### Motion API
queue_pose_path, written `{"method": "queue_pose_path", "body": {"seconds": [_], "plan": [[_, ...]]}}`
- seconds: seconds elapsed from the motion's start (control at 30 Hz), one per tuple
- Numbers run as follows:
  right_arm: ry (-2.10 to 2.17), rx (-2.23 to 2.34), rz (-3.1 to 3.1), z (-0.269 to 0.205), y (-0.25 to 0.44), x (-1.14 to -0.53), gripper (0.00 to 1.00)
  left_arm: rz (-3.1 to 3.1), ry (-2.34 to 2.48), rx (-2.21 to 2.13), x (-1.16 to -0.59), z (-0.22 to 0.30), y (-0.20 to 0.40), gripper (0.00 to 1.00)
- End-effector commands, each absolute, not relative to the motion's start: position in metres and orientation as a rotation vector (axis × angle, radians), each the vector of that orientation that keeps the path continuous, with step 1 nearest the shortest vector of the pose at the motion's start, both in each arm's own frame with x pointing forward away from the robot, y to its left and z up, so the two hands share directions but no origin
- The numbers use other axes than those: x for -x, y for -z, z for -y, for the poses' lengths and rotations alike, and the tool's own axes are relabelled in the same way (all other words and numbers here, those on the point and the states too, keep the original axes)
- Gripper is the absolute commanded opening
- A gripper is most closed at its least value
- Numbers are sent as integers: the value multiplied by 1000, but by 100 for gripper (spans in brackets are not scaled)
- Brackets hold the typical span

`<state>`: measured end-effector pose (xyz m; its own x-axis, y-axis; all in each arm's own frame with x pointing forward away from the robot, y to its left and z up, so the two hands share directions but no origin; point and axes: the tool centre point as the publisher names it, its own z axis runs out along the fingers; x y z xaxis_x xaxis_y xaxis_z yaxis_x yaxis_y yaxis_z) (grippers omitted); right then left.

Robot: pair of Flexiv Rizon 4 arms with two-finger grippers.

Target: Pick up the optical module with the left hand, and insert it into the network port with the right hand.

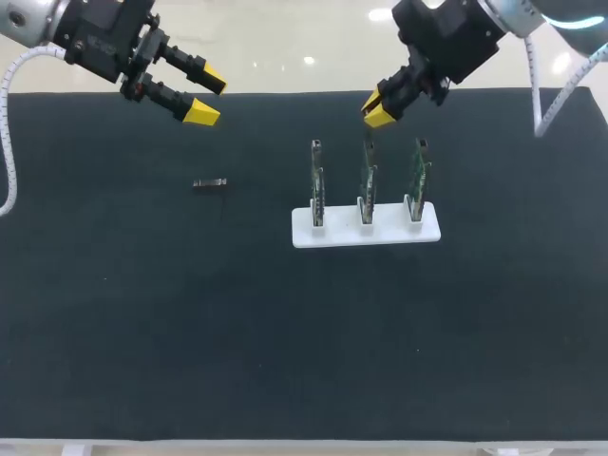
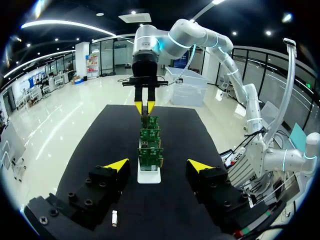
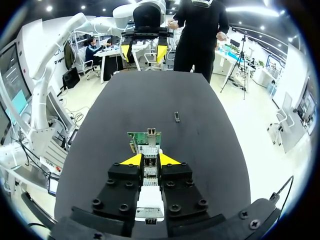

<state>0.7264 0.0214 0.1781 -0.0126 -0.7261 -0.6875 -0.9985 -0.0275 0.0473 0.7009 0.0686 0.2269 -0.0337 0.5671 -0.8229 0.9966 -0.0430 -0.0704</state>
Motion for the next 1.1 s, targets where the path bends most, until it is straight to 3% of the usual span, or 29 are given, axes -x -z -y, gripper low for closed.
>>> {"method": "queue_pose_path", "body": {"seconds": [0.03, 1.1], "plan": [[-768, 1803, -1781, -21, -168, -726, 0, -1658, 950, -1667, -702, -68, -227, 100], [-766, 1861, -1817, -19, -177, -731, 0, -1658, 950, -1667, -702, -68, -227, 100]]}}
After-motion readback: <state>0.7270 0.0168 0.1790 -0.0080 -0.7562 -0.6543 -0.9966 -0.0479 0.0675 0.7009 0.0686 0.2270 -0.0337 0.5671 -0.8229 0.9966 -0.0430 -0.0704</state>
